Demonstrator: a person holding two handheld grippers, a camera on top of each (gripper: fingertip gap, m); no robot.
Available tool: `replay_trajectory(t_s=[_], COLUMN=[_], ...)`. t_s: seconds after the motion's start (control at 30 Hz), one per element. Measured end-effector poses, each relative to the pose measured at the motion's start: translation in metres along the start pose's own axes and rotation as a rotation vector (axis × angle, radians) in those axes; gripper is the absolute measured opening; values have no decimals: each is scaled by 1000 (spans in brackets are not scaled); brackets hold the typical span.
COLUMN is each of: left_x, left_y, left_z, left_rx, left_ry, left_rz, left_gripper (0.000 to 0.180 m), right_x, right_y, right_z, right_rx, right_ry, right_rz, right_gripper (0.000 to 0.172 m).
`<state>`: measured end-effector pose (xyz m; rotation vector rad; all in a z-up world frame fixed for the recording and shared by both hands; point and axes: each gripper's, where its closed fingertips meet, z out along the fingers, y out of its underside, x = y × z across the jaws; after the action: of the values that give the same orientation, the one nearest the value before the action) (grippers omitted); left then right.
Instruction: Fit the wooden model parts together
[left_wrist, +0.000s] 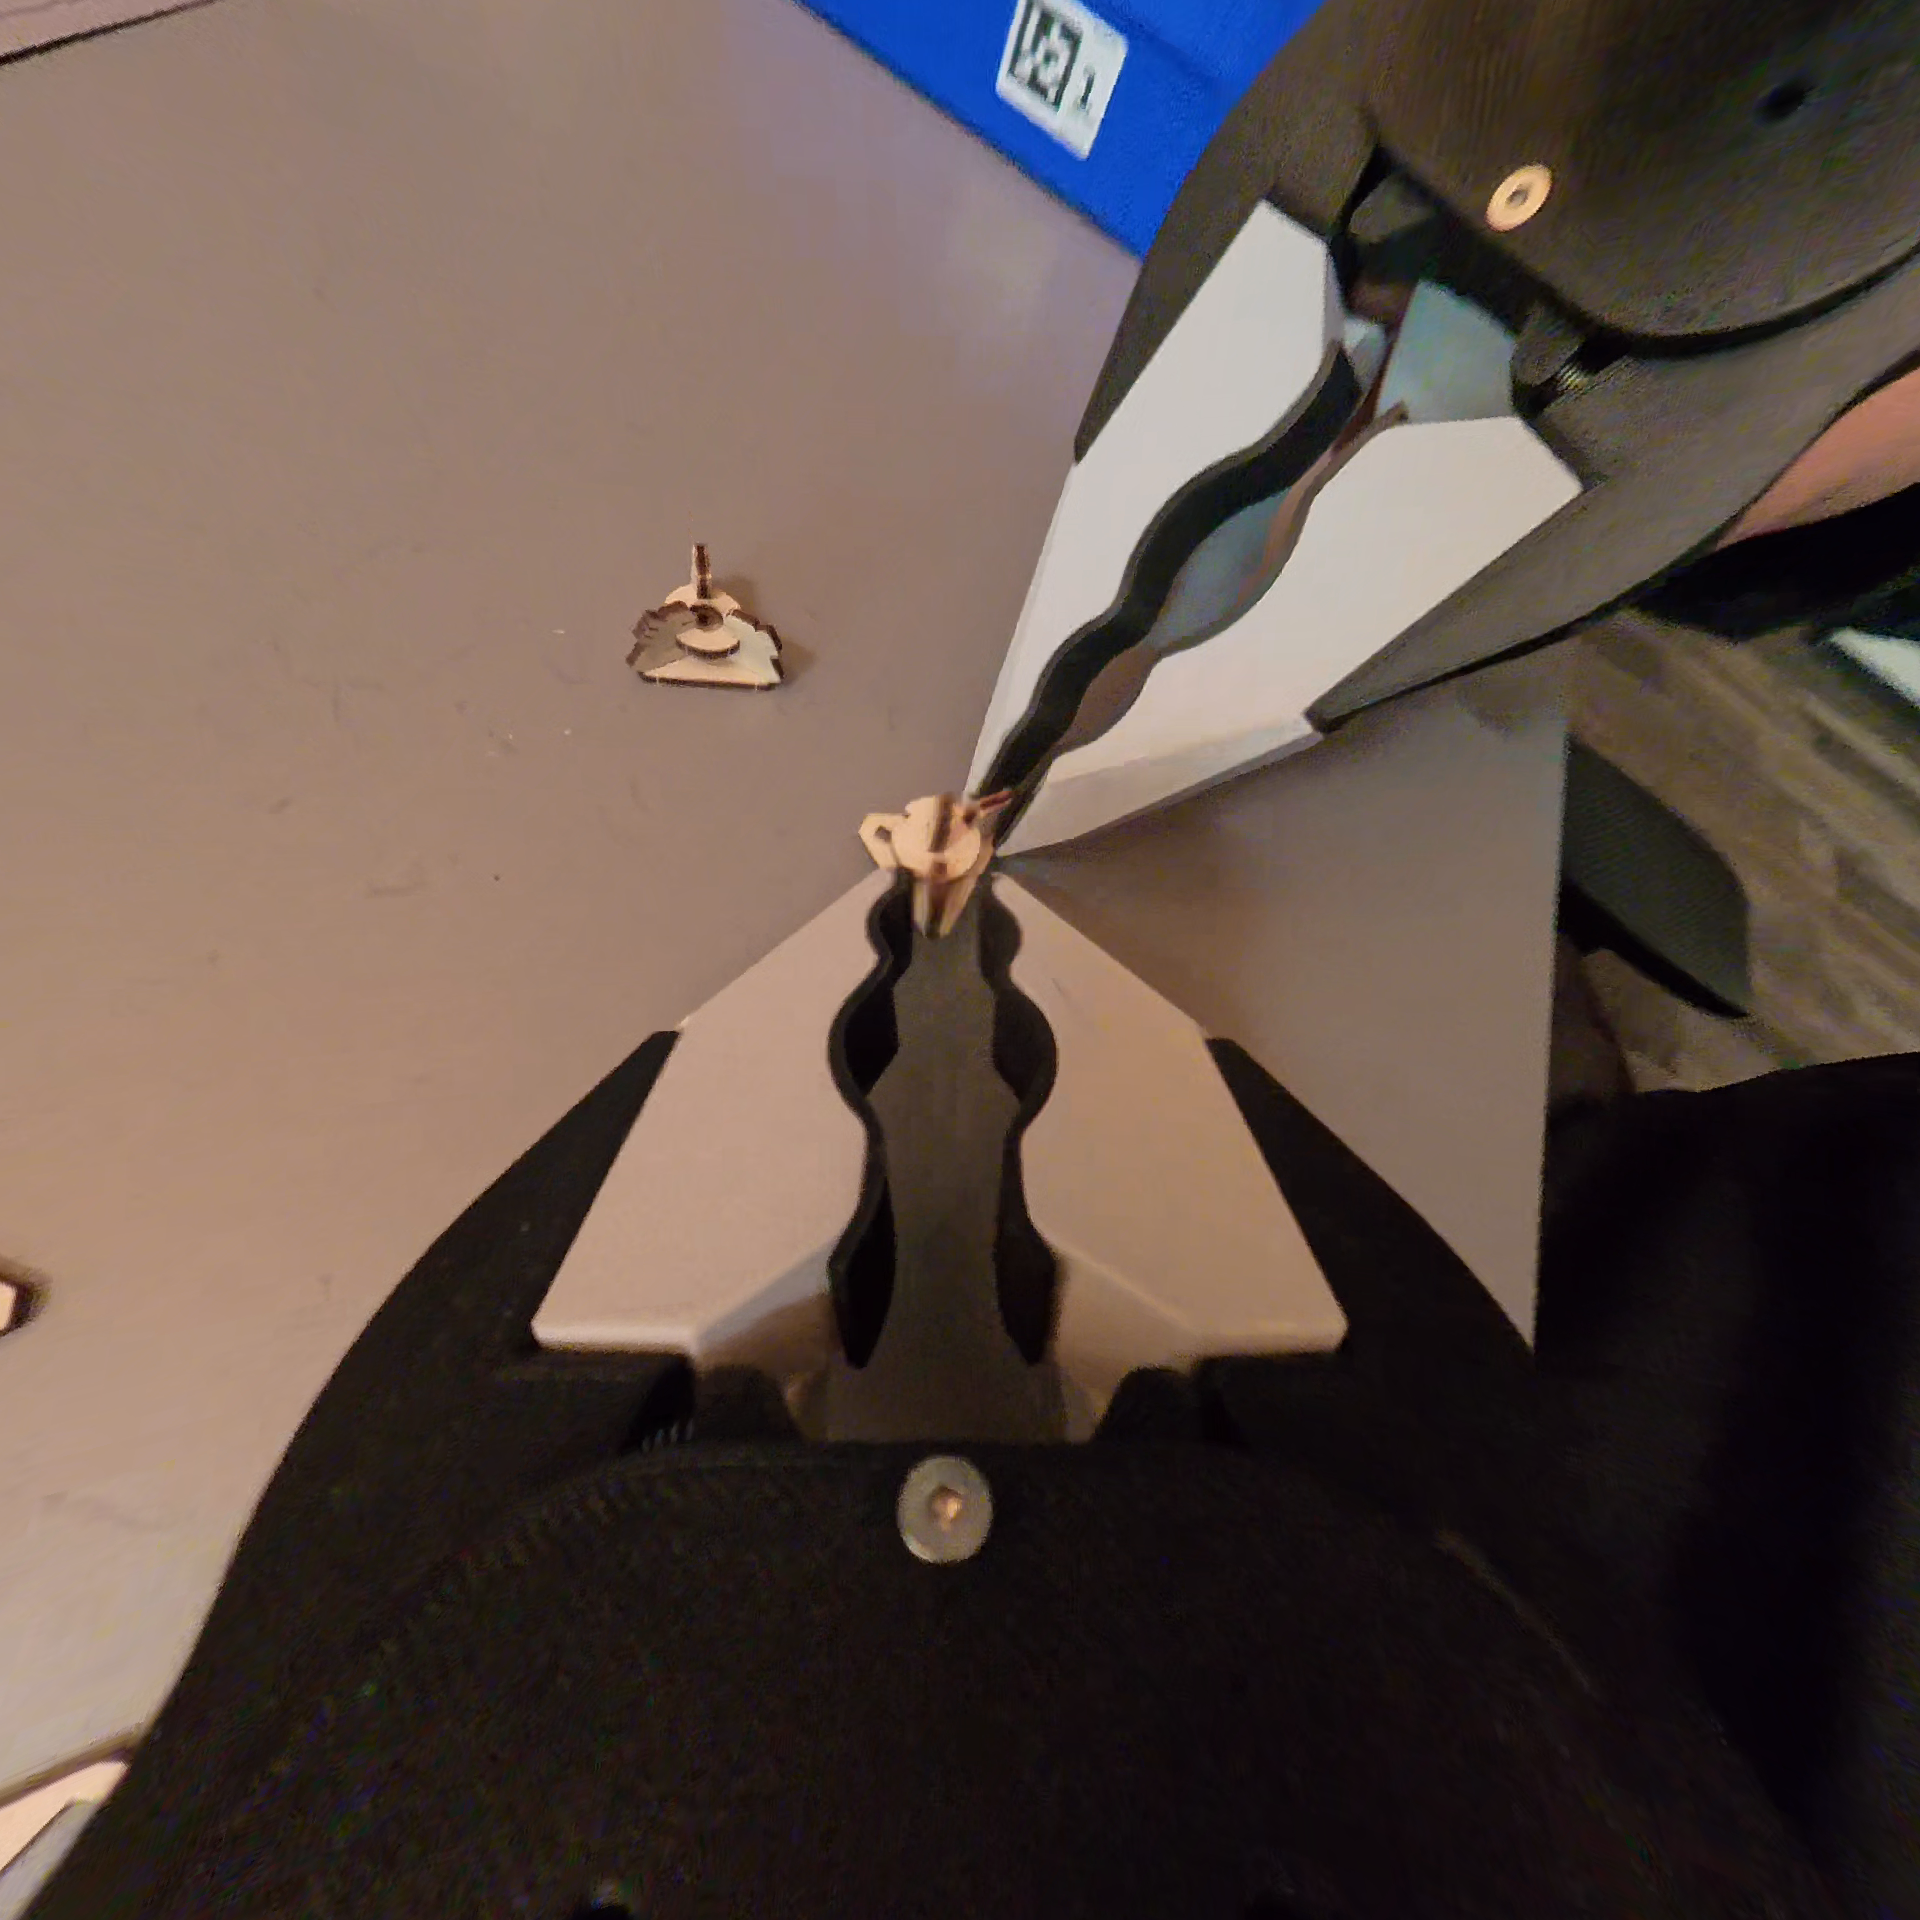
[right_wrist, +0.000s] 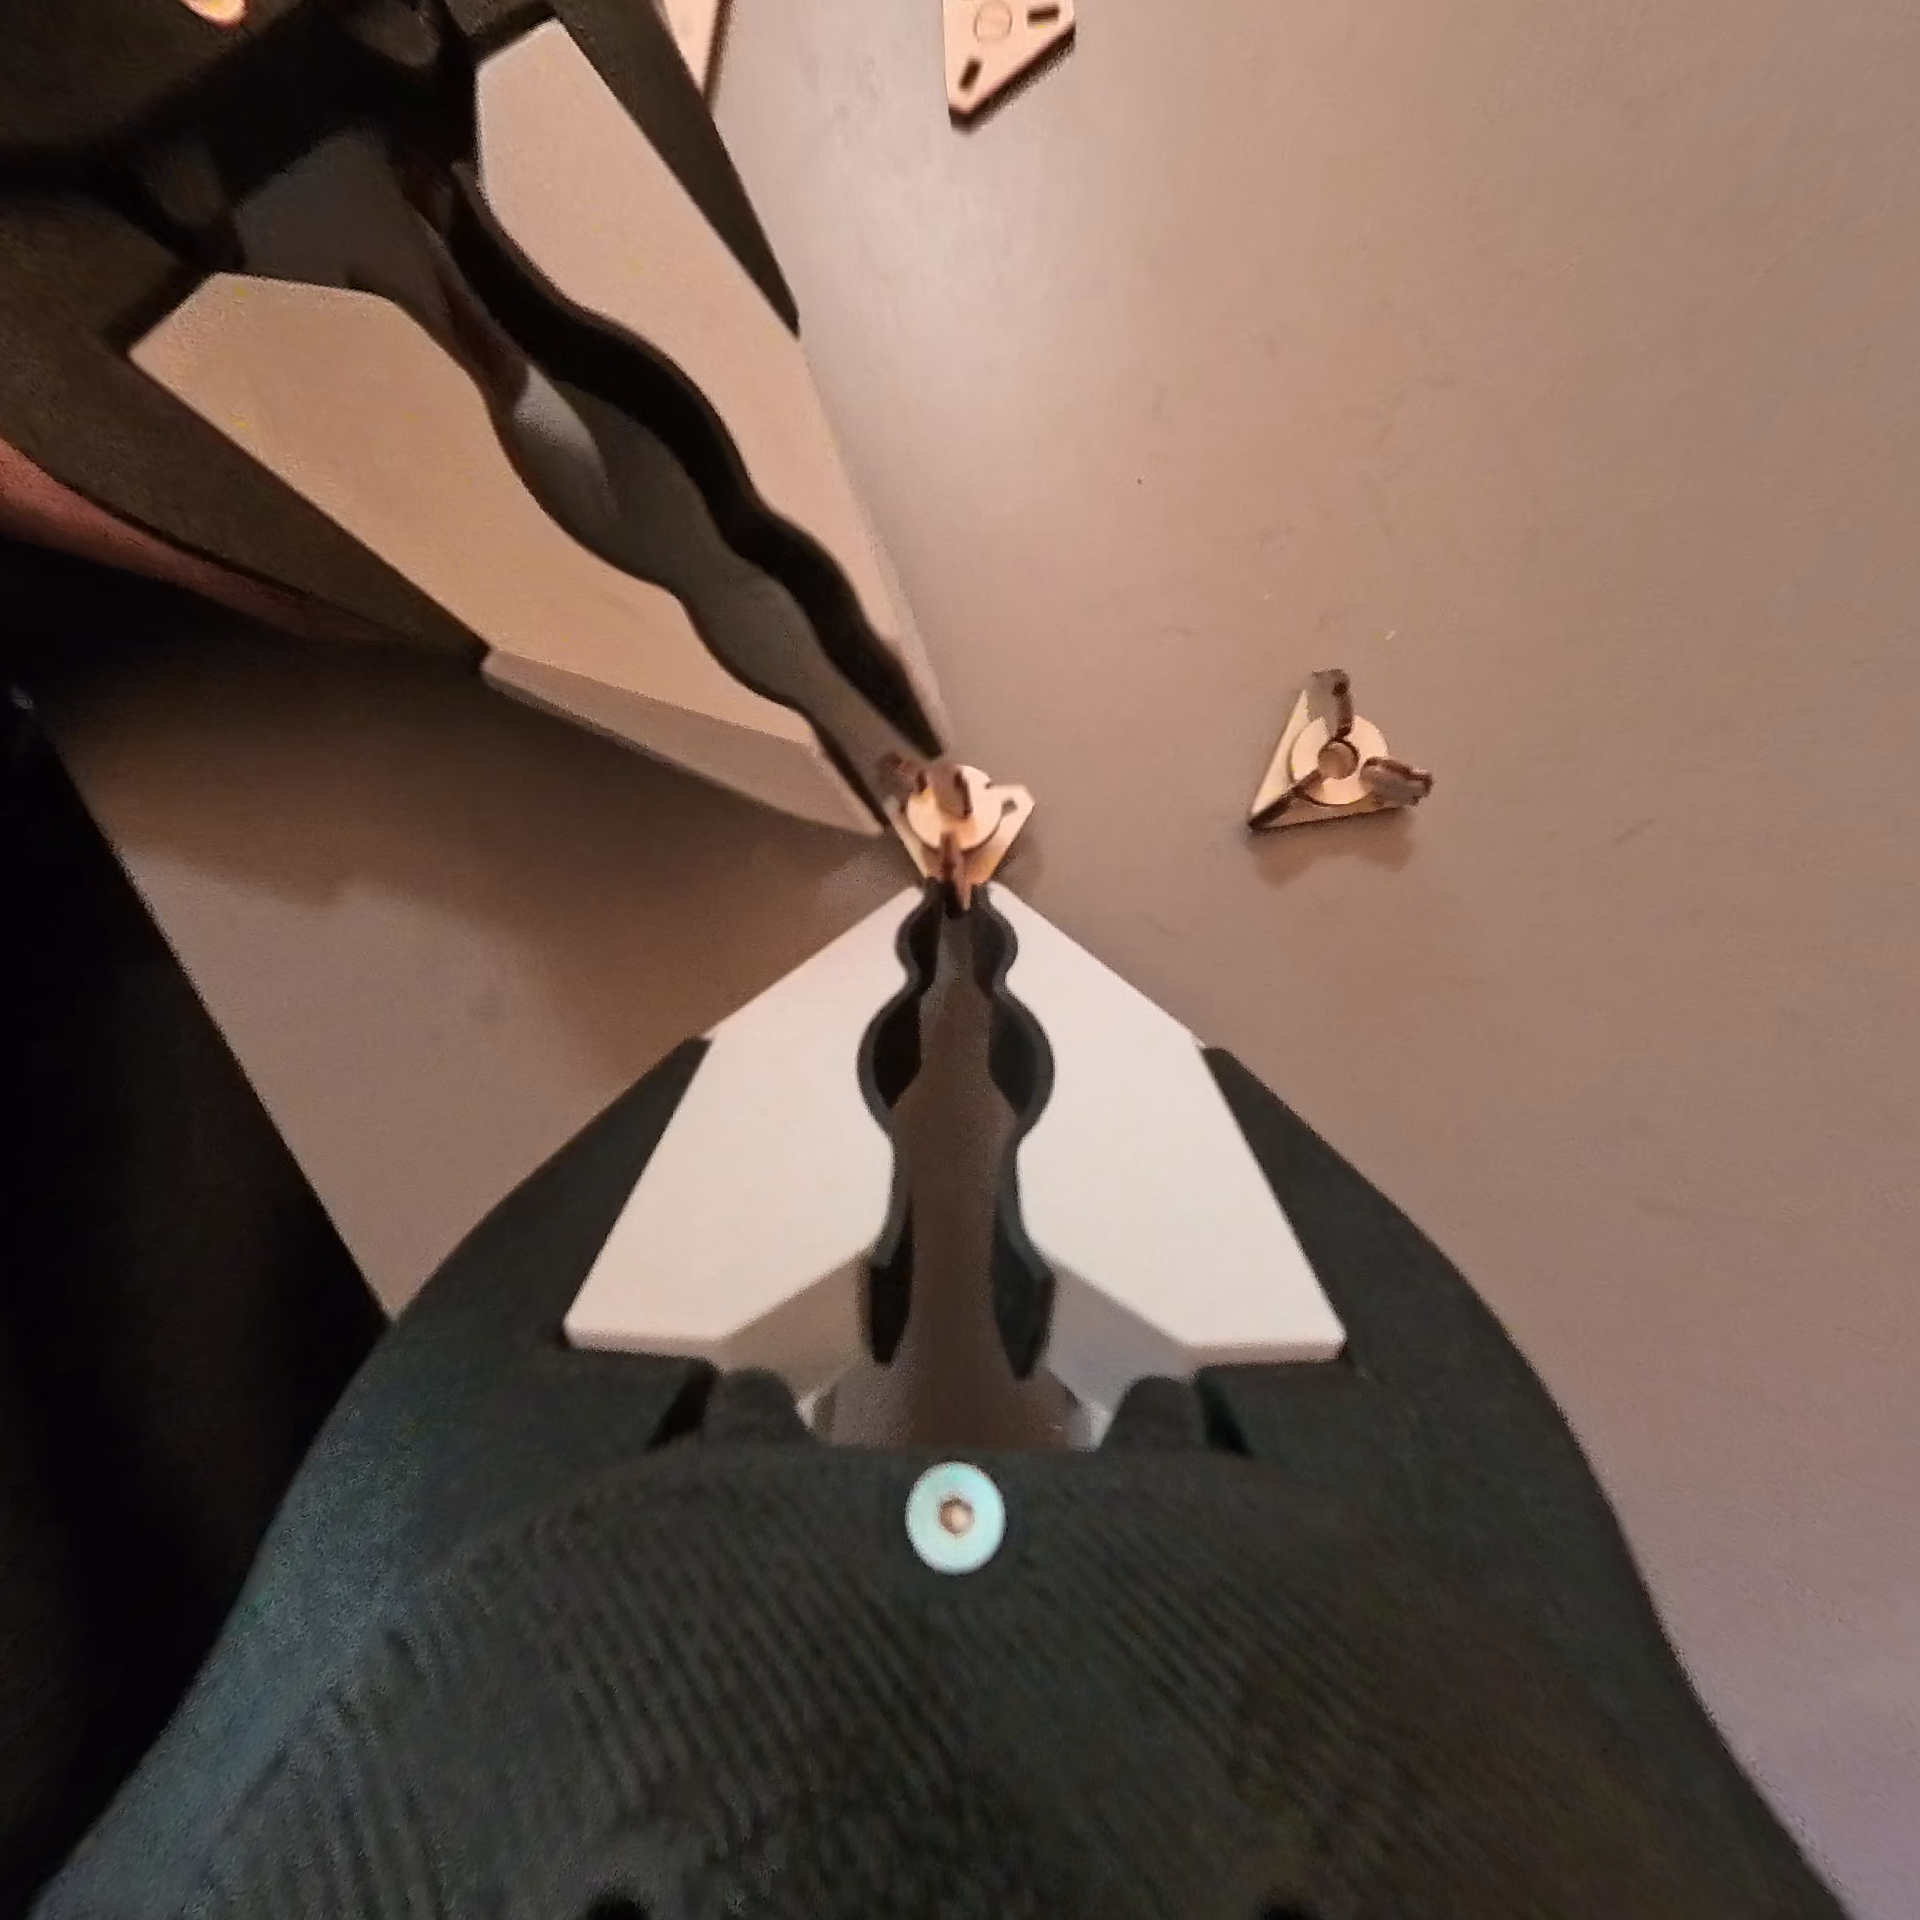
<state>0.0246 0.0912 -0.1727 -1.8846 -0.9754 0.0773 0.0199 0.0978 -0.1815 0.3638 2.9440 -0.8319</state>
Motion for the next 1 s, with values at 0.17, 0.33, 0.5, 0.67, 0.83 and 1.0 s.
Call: replay_trajectory(t_s=[0.17, 0.33, 0.5, 0.67, 0.83, 1.0], left_x=[5, 10, 29, 32, 39, 48], left_y=[-24, -24, -19, -26, -47, -56], left_z=[-22, -25, -15, -17, -39, -51], left_rx=[200, 217, 175, 215, 370, 454], left_ry=[111, 149, 119, -69, -192, -221], left_rz=[-60, -64, 124, 353, 492, 557], left_gripper=[46, 44, 61, 64, 54, 41], right_x=[-2, 0, -7, -14, -21, -26], right_y=[-8, -1, -4, -20, -38, -47], right_z=[-19, -32, -44, -65, -86, -96], right_rx=[135, 224, 333, 521, 727, 861], right_ry=[-107, -180, -291, -390, -441, -488], right_rz=[140, 253, 360, 437, 464, 451], right_gripper=[2, 2, 2, 2, 1, 1])
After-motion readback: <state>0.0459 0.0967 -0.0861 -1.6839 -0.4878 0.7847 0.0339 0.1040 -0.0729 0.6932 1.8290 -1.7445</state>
